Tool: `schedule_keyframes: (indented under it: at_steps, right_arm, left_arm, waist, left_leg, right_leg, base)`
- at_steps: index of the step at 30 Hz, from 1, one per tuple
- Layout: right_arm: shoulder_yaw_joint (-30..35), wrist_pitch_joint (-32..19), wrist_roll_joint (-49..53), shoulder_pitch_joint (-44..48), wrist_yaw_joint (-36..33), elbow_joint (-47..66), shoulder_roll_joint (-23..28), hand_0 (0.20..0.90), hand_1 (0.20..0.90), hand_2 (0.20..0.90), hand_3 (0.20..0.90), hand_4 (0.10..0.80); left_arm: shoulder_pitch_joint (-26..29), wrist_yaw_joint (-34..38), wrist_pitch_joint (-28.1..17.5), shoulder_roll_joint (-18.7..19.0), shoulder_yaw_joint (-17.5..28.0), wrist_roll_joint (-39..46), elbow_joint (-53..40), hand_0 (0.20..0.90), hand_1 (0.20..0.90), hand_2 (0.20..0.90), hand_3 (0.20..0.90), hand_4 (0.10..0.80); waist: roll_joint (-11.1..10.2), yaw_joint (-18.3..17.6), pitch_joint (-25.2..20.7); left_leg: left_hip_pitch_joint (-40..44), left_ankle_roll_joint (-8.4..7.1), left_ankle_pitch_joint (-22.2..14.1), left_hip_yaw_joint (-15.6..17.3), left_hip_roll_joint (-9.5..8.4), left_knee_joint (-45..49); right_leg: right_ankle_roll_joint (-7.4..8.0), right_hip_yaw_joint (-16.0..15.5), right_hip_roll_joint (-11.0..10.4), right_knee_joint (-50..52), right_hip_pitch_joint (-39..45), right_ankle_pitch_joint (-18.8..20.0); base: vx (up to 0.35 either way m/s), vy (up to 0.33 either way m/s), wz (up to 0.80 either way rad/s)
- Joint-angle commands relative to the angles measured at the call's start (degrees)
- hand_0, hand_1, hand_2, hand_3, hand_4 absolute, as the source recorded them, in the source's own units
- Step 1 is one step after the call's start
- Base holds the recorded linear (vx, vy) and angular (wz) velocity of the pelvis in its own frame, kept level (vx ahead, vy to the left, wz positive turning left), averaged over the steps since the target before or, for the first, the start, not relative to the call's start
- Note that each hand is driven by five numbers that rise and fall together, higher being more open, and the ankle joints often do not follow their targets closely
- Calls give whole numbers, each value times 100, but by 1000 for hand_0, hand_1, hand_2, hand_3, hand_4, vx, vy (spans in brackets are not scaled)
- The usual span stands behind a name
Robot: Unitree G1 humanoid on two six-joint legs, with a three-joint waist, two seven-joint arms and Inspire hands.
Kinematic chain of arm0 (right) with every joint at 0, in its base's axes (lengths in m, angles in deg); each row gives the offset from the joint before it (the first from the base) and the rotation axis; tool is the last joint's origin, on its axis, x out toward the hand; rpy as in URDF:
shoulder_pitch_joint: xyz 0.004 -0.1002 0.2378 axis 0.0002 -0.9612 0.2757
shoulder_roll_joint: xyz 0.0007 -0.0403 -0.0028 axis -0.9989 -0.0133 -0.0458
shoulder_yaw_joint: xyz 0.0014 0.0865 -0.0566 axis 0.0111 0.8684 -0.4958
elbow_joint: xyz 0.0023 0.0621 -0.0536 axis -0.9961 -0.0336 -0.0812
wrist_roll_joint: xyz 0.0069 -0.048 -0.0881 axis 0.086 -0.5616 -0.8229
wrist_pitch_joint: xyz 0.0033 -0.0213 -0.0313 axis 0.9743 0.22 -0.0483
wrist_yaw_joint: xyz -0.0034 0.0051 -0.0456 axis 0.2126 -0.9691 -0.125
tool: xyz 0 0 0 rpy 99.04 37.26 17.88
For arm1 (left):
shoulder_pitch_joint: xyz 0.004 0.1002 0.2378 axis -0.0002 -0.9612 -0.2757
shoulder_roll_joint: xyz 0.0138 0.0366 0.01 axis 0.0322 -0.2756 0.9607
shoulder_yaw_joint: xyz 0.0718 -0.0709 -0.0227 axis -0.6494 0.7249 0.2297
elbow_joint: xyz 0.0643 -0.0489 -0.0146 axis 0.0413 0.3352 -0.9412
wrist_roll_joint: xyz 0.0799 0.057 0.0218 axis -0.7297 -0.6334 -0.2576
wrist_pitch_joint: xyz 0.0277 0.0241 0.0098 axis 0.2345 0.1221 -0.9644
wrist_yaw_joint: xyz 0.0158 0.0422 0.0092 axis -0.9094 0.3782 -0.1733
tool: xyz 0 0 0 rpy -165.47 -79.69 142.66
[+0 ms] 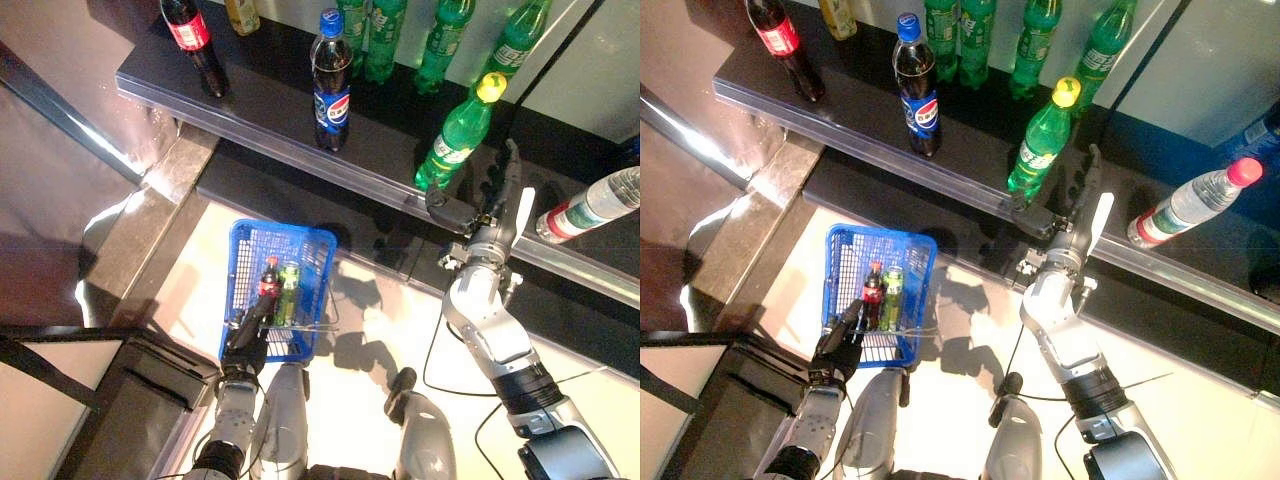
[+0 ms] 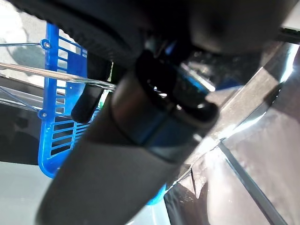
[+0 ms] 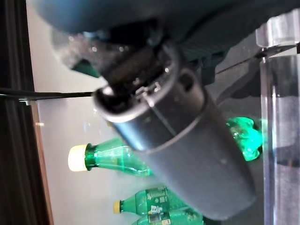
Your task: Pick up the drink and place into the basket.
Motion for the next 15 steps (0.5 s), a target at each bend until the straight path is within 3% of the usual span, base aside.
schedule_keyframes:
  at_steps: [1, 15]
  right_arm:
    - [360, -463, -190, 843, -204, 379, 90, 900, 900, 900, 900, 800]
    - [458, -153, 141, 2183, -359, -294, 326, 900, 900, 900, 900, 800]
  left_arm:
    - [-662, -382, -474, 427, -204, -40, -770, 300, 300, 300, 200, 100]
    - [-439, -462, -375, 589, -362, -47, -827, 300, 300, 300, 200, 100]
  waist:
    - [28, 177, -56]
    - [50, 412, -56]
  left_leg:
    - [-552, -151, 181, -420, -103, 281]
    - [-1068, -33, 171, -478, -274, 312]
  right_leg:
    - [76, 13, -280, 458, 216, -284]
    - [77, -21, -342, 479, -355, -159]
  base:
    - [4, 19, -3]
    - [-3, 5, 0]
